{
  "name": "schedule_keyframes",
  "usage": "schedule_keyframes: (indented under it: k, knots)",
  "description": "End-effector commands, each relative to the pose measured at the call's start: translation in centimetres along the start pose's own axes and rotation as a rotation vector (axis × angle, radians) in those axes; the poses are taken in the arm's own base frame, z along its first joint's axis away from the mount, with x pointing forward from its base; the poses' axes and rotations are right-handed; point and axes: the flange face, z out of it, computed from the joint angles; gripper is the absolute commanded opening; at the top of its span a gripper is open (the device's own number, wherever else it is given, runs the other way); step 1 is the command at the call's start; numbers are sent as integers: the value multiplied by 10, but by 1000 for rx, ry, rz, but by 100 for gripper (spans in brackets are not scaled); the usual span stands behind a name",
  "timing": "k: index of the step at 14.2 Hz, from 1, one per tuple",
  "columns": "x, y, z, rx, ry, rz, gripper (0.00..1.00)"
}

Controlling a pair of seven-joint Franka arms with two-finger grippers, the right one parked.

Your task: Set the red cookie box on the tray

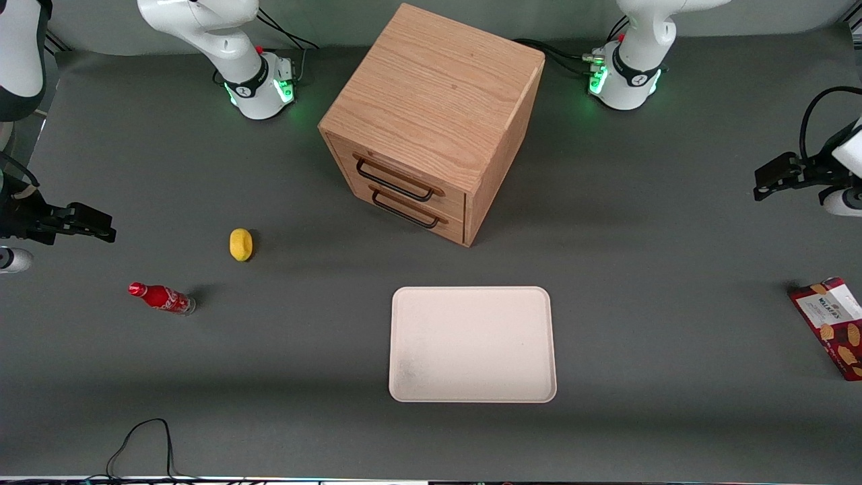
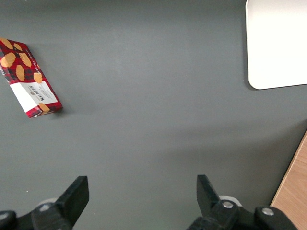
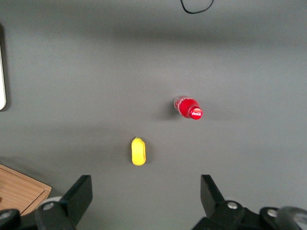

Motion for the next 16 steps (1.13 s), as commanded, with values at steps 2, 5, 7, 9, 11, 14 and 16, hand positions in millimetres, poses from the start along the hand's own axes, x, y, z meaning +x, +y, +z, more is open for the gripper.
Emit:
schedule_keyframes:
  k: [2, 5, 7, 9, 11, 14, 16]
  knots:
    - [-1, -1, -6, 10, -12, -11, 100]
    - [5, -14, 0, 76, 1, 7, 100]
    - [6, -32, 11, 120, -18, -12, 100]
    - [12, -68, 33, 102, -46, -87, 100]
    - [29, -108, 56, 112, -20, -160, 100]
    - [62, -183, 109, 160, 25, -258, 100]
    - [78, -228, 145, 182, 16, -306, 100]
